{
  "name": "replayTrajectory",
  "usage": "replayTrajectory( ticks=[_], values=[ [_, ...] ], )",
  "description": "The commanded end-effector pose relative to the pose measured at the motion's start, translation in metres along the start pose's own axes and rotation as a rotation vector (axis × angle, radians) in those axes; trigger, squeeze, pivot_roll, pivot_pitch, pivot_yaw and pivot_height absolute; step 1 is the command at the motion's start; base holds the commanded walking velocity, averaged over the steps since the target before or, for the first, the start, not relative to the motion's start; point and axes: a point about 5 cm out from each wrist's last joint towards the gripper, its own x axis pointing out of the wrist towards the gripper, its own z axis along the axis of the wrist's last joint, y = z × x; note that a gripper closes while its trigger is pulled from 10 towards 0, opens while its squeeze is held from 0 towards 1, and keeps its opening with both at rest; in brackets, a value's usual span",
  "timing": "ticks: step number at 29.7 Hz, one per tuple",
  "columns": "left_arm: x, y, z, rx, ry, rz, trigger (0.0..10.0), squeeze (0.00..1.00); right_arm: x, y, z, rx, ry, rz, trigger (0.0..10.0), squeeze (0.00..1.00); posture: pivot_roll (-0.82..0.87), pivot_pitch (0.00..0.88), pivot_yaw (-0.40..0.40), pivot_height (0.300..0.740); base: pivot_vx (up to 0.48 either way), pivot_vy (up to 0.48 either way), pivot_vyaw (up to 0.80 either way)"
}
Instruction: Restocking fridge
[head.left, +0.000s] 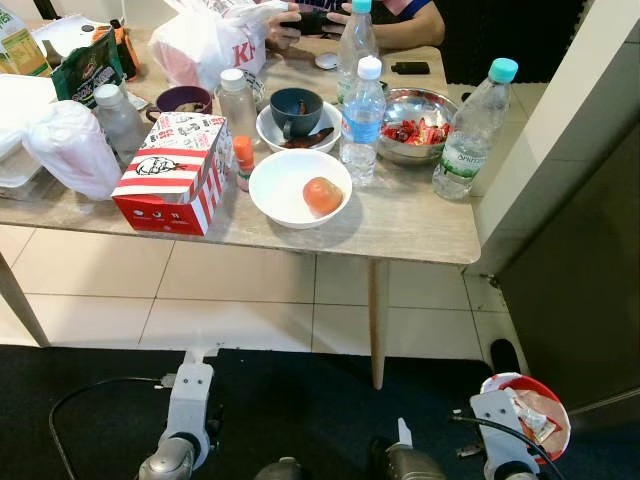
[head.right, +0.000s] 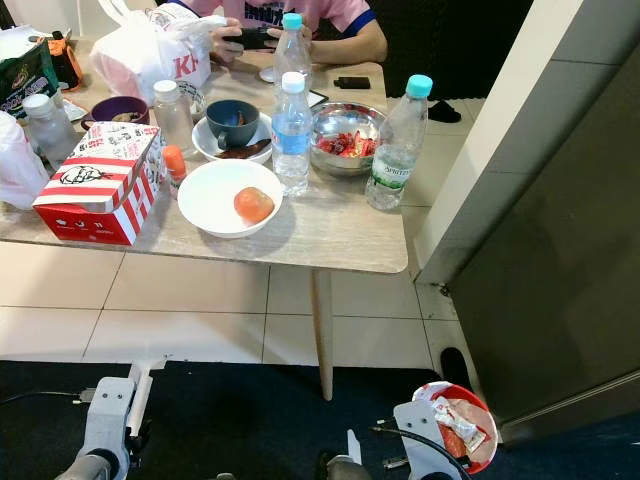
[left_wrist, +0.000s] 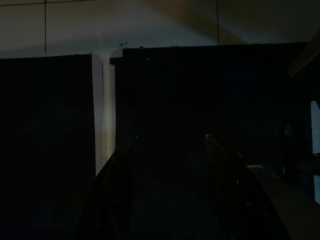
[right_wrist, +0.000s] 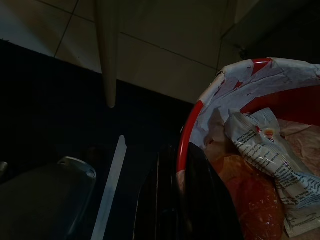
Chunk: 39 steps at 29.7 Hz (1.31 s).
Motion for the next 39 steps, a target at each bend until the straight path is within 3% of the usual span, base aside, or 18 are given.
replayTrajectory(
  ticks=[1, 36, 39],
  values=[
    [-0.0015, -0.006, -0.0092, -0.022, 0.038, -0.006, 10.0, 0.0, -0.0031, -0.0053, -0.0064, 0.008, 0.015, -0.022, 10.0, 0.0, -0.06, 0.132, -0.038, 0.727, 0.0, 0.0, 0.0],
    [-0.0025, -0.0051, -0.0134, -0.048, 0.059, 0.012, 10.0, 0.0, -0.0049, -0.004, -0.0101, 0.026, 0.028, -0.026, 10.0, 0.0, -0.07, 0.145, -0.036, 0.727, 0.0, 0.0, 0.0],
    [-0.0024, -0.0054, -0.0133, -0.048, 0.059, 0.012, 10.0, 0.0, -0.0049, -0.0043, -0.0105, 0.037, 0.032, -0.027, 10.0, 0.0, -0.07, 0.146, -0.036, 0.727, 0.0, 0.0, -0.7]
  ],
)
